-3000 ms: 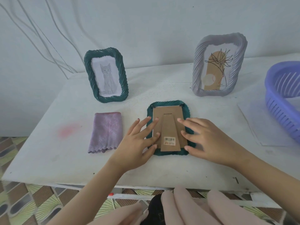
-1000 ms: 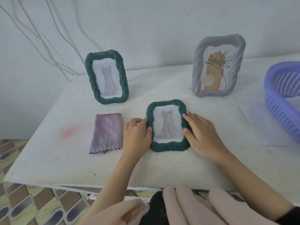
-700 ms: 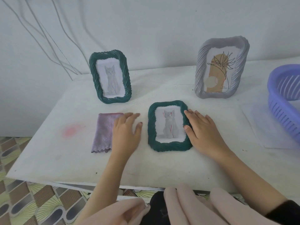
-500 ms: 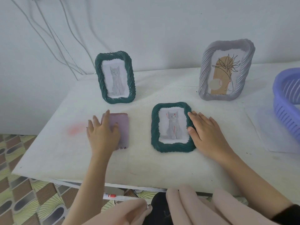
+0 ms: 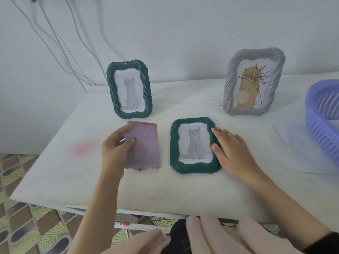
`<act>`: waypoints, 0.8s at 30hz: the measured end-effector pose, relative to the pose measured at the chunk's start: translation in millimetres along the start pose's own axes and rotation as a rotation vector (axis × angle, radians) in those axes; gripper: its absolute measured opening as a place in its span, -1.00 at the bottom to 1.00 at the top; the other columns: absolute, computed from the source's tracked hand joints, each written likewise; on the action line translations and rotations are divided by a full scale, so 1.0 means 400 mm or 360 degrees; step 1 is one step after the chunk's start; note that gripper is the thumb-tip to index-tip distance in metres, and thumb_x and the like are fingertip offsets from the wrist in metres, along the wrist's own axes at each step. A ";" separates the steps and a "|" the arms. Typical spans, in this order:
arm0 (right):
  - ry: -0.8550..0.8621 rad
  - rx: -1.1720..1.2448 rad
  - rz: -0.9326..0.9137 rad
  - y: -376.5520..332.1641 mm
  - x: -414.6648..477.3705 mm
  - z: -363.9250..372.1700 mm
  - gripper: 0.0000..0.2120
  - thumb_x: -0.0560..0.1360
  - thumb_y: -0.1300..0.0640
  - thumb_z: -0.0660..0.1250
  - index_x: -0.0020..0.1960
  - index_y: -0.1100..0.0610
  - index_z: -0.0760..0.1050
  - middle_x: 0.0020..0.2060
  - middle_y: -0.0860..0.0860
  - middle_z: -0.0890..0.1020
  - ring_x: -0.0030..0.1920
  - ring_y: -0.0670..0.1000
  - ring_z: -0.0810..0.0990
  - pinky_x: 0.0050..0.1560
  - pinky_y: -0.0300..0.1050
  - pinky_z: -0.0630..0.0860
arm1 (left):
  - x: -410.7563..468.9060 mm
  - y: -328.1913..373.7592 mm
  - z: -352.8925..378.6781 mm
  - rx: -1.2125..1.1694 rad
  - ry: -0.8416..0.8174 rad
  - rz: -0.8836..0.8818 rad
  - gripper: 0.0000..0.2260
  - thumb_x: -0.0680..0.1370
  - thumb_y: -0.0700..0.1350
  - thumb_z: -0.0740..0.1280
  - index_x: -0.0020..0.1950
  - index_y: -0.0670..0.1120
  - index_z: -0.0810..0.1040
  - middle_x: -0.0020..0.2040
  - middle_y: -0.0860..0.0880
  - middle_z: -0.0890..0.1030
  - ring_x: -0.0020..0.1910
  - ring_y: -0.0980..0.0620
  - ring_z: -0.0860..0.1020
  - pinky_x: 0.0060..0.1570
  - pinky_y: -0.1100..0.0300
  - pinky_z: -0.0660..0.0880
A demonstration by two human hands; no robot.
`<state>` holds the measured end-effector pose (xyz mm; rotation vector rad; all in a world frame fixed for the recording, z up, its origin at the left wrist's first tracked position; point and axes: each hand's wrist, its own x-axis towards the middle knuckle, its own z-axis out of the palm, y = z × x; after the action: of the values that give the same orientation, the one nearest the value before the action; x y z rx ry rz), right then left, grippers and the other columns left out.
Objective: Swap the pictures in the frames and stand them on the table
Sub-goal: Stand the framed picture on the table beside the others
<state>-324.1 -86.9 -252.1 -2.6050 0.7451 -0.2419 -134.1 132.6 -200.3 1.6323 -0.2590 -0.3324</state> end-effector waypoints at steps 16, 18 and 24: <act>0.0225 0.1464 0.0178 -0.085 -0.028 -0.062 -0.51 0.48 -0.09 0.30 0.35 -0.25 0.22 0.12 -0.17 0.59 0.19 -0.30 0.46 0.23 -0.30 0.31 | -0.063 0.015 0.245 -0.0799 -0.0721 -0.0330 -0.67 0.47 -0.44 0.22 0.12 -0.14 0.56 0.03 -0.09 0.65 0.01 -0.01 0.62 -0.11 0.18 0.57; 0.0307 0.1480 0.0196 -0.094 -0.019 -0.068 -0.43 0.44 0.11 0.39 0.33 -0.24 0.25 -0.02 -0.10 0.65 0.09 -0.21 0.56 0.19 -0.26 0.38 | -0.066 0.010 0.253 -0.0797 -0.0742 -0.0313 -0.68 0.46 -0.43 0.25 0.11 -0.13 0.57 0.04 -0.11 0.65 0.02 -0.05 0.61 -0.07 0.15 0.57; 0.0232 0.1855 0.0279 -0.101 0.004 -0.096 -0.43 0.42 0.31 0.38 0.32 -0.12 0.36 -0.02 0.07 0.60 0.00 -0.04 0.60 0.00 -0.18 0.57 | -0.045 -0.010 0.230 -0.0657 -0.0747 -0.0130 -0.68 0.38 -0.29 0.33 0.10 -0.08 0.59 0.08 -0.09 0.64 0.03 -0.01 0.60 -0.08 0.19 0.54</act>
<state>-314.6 -69.8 -199.9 -1.4233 0.5981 -0.5988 -184.5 54.1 -209.7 1.1437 -0.4455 -0.7808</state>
